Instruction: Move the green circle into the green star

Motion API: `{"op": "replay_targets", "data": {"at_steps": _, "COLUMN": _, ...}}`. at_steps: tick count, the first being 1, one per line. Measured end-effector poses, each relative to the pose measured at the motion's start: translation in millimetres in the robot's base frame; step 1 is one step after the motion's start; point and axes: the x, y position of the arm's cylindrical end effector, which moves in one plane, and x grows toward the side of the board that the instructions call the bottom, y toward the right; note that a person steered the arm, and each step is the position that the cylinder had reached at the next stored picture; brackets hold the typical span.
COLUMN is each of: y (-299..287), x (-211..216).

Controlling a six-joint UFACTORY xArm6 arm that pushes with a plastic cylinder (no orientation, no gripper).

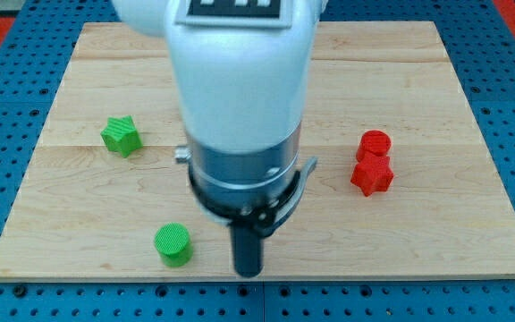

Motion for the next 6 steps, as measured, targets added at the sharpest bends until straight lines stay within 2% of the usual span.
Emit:
{"op": "replay_targets", "data": {"at_steps": 1, "y": -86.4, "x": -16.7}}
{"op": "replay_targets", "data": {"at_steps": 2, "y": -157.4, "x": -70.8}}
{"op": "replay_targets", "data": {"at_steps": 3, "y": -158.5, "x": -117.9}}
{"op": "replay_targets", "data": {"at_steps": 4, "y": -182.4, "x": -69.8}}
{"op": "replay_targets", "data": {"at_steps": 5, "y": -160.3, "x": -75.0}}
{"op": "replay_targets", "data": {"at_steps": 6, "y": -112.1, "x": -99.6}}
